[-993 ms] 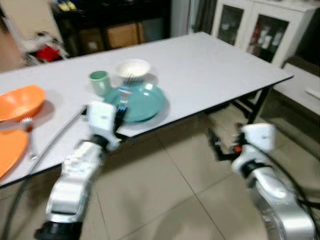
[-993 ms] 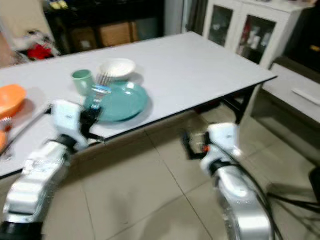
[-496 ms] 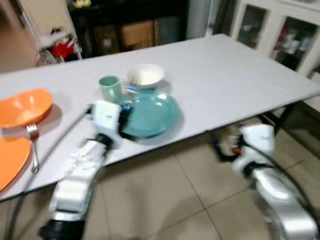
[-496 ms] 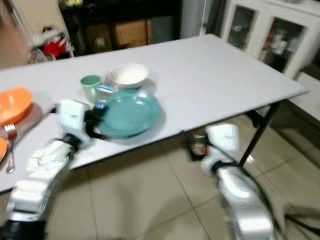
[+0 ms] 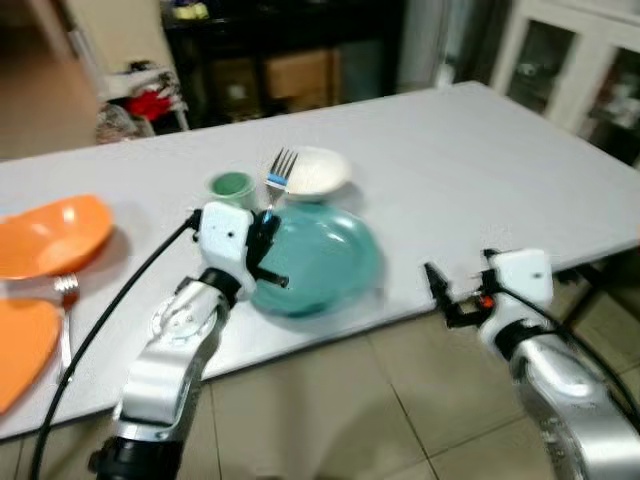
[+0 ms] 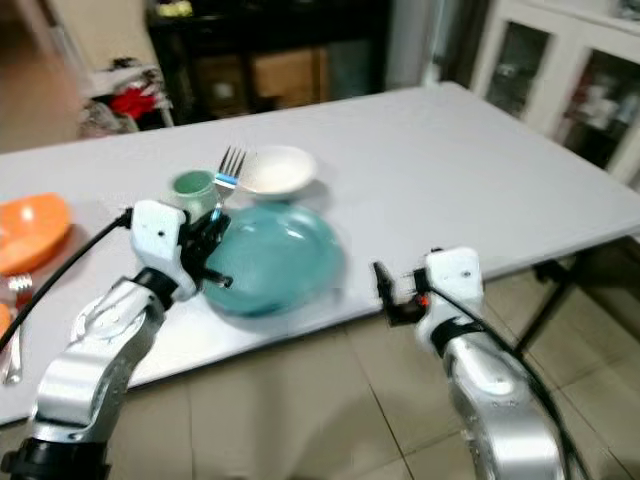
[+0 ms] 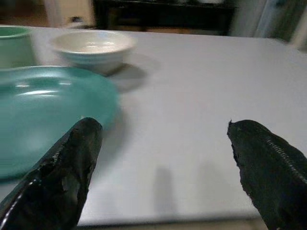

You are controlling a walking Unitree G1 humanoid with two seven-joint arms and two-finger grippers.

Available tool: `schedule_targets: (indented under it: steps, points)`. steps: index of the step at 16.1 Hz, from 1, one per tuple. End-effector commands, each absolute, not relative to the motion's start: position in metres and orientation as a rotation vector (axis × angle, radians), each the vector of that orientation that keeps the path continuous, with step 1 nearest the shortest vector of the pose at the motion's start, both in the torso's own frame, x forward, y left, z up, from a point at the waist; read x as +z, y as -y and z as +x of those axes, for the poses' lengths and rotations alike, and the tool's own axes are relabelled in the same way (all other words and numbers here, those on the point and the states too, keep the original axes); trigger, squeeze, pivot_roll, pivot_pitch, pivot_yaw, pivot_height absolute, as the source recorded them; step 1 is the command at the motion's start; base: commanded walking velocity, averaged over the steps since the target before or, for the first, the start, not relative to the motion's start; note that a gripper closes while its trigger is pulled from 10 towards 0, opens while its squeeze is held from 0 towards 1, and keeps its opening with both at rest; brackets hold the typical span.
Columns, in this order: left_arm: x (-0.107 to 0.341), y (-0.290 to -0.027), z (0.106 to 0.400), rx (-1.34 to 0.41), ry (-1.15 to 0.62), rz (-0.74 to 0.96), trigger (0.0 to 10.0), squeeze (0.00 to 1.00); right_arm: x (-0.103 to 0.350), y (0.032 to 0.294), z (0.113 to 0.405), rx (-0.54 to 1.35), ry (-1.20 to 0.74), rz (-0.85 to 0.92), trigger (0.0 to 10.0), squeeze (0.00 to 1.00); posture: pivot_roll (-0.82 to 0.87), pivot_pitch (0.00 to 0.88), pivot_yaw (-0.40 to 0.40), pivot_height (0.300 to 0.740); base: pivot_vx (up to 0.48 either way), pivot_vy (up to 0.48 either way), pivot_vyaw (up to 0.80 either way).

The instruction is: Setting the table

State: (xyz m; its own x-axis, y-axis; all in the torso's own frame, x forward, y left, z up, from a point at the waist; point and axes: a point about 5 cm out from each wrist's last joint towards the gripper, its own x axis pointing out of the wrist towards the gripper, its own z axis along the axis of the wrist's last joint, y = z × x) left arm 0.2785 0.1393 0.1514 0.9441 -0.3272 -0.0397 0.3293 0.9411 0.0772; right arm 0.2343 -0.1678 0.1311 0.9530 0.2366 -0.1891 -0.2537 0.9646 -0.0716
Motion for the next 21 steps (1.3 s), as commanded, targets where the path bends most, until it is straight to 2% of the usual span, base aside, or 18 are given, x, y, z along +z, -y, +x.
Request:
schedule_targets:
  steps: [1,3,5,6,11,13,15,16,21]
  points:
    - [0.153,-0.137,0.279,-0.359,-0.037,0.067,10.0,0.0,0.134,0.169,0.235,0.276,-0.185,-0.092,10.0,0.0,0.04,0.0,0.04,0.74,0.352,0.0,0.0]
    - [0.15,-0.134,0.281,-0.386,-0.09,0.066,10.0,0.0,0.135,0.168,0.234,0.32,-0.195,-0.098,10.0,0.0,0.04,0.0,0.038,0.74,0.159,0.0,0.0]
    - [0.149,-0.134,0.287,-0.374,-0.167,-0.018,10.0,0.0,0.136,0.166,0.233,0.388,-0.208,-0.1,10.0,0.0,0.04,0.0,0.035,0.74,0.0,0.0,0.0]
    - [0.145,-0.133,0.294,-0.371,-0.246,-0.016,10.0,0.0,0.138,0.165,0.233,0.434,-0.214,-0.102,10.0,0.0,0.04,0.0,0.036,0.74,0.0,0.0,0.0]
    - [0.144,-0.121,0.319,-0.37,-0.372,-0.02,10.0,0.0,0.142,0.159,0.235,0.574,-0.232,-0.126,10.0,0.0,0.03,0.0,0.041,0.74,0.0,0.0,0.0]
    - [0.145,-0.113,0.328,-0.371,-0.484,-0.107,10.0,0.0,0.143,0.153,0.228,0.69,-0.25,-0.149,10.0,0.0,0.03,0.0,0.045,0.74,0.0,0.0,0.0]
    - [0.146,-0.109,0.331,-0.374,-0.52,-0.163,10.0,0.0,0.143,0.153,0.226,0.715,-0.257,-0.157,10.0,0.0,0.03,0.0,0.047,0.74,0.0,0.0,0.0]
    - [0.144,-0.105,0.332,-0.365,-0.593,-0.218,10.0,0.0,0.143,0.154,0.225,0.727,-0.26,-0.16,10.0,0.0,0.03,0.0,0.047,0.74,0.0,0.0,0.0]
    - [0.132,-0.102,0.334,-0.284,-0.728,-0.311,10.0,0.0,0.143,0.152,0.218,0.779,-0.282,-0.159,10.0,0.0,0.02,0.0,0.061,0.74,0.0,0.0,0.0]
